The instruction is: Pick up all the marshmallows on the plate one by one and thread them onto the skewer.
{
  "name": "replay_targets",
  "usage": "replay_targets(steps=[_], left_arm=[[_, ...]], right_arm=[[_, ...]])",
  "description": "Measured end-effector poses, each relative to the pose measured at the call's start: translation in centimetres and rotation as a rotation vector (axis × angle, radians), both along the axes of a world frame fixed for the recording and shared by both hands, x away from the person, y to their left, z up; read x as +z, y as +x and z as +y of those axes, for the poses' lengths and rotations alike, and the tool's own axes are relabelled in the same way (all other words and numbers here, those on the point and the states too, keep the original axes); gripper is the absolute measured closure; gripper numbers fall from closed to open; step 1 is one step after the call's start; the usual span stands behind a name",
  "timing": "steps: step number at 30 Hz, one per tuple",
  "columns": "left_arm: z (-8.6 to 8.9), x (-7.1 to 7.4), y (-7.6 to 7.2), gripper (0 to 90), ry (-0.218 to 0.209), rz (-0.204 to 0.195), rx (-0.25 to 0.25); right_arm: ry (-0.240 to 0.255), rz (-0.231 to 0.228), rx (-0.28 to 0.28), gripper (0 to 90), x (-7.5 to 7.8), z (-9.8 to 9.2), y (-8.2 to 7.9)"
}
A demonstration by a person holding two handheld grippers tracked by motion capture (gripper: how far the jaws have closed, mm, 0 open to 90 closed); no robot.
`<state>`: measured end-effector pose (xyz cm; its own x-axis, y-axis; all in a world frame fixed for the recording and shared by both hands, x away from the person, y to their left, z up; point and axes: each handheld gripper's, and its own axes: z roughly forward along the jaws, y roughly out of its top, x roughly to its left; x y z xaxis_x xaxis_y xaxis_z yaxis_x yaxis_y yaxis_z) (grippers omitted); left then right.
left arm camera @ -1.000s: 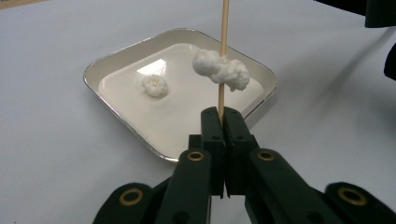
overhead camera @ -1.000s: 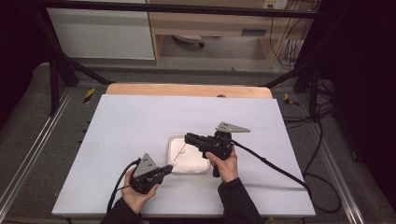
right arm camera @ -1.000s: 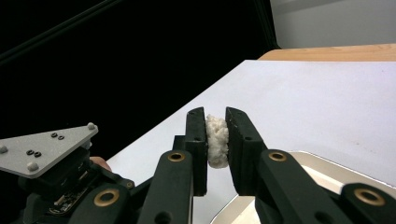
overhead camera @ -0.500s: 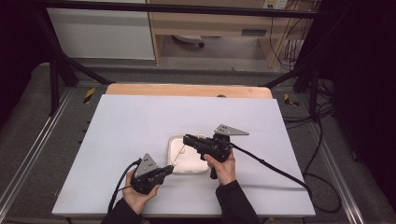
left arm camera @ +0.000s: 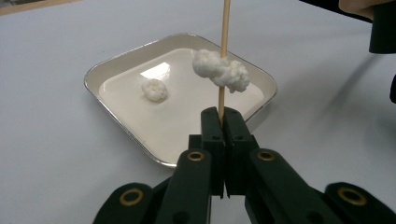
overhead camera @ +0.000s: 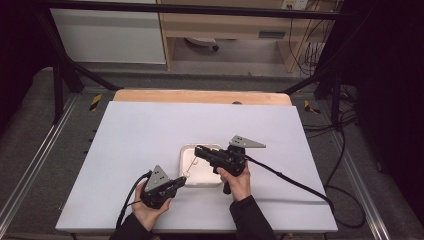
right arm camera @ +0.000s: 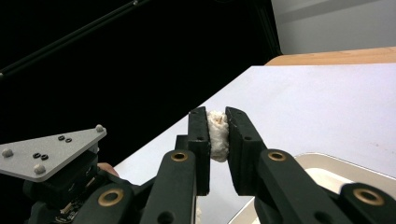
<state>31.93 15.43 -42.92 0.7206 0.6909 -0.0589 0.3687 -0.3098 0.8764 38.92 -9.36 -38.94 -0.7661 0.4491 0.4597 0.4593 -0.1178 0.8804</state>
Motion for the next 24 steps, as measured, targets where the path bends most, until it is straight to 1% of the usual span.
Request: replay_targets(steps=[9, 18, 21, 24], left_arm=[[-0.02, -0.05, 0.00, 89.0, 0.007, 0.000, 0.000], [-0.03, -0.08, 0.03, 89.0, 0.015, -0.003, -0.002], [-0.10, -0.07, 0.01, 89.0, 0.011, -0.005, -0.001], [-0.15, -0.13, -0.01, 89.0, 0.018, -0.004, -0.001]], right_arm=[[-0.004, 0.012, 0.008, 81.2, -0.25, 0.12, -0.01], [-0.010, 0.016, 0.014, 81.1, -0.34, 0.14, -0.04], [-0.006, 0.017, 0.014, 81.1, -0.31, 0.14, -0.08], [-0.008, 0.016, 0.014, 81.1, -0.40, 0.19, -0.09]])
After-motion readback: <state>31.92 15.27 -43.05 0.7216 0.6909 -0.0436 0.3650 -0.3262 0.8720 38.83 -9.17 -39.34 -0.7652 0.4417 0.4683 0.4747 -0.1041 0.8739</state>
